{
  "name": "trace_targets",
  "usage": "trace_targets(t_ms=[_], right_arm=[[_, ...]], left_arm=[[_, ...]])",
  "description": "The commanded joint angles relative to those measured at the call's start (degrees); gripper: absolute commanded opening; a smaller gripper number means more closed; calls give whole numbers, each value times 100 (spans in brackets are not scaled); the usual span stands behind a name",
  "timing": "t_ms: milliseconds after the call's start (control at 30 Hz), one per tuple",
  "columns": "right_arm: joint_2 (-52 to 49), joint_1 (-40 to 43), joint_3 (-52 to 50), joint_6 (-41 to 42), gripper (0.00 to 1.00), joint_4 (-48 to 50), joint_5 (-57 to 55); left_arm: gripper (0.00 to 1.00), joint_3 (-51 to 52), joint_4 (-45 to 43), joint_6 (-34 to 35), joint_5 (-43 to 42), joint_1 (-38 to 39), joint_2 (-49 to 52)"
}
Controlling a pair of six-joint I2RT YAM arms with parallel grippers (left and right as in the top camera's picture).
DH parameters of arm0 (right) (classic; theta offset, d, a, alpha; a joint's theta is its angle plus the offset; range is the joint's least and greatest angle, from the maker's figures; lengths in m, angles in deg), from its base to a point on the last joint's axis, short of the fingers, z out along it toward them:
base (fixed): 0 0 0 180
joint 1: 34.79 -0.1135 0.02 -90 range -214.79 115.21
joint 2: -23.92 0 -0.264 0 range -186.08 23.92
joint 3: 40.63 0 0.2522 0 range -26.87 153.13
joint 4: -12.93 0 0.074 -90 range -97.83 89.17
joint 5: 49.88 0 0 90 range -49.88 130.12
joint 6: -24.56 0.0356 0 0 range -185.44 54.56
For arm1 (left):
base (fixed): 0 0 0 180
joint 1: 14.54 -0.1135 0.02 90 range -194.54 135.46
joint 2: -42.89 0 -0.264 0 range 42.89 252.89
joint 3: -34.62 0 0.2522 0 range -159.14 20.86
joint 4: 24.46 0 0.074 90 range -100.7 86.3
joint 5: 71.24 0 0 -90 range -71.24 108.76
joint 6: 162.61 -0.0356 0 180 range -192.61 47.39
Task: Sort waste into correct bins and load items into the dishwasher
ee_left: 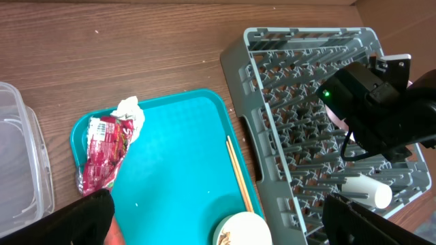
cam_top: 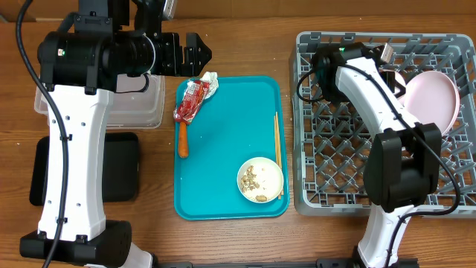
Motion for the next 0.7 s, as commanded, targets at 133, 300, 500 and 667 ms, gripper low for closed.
trace_targets(t_ms=[133,300,500,667], right_arm=[[-90,24,-55,-72,4,-44,111],[-90,26,-55,-72,4,-127,42],[-90,63,-55,-72,4,-96,76],[-103,92,-92,-260,4,203,149]], left_arm=[[100,-81,-2,-149,15,-31,42],[100,-81,-2,-149,13,-31,42],[100,-81,0,-149,13,-28,42],[100,-81,22,-149,9,-28,42]])
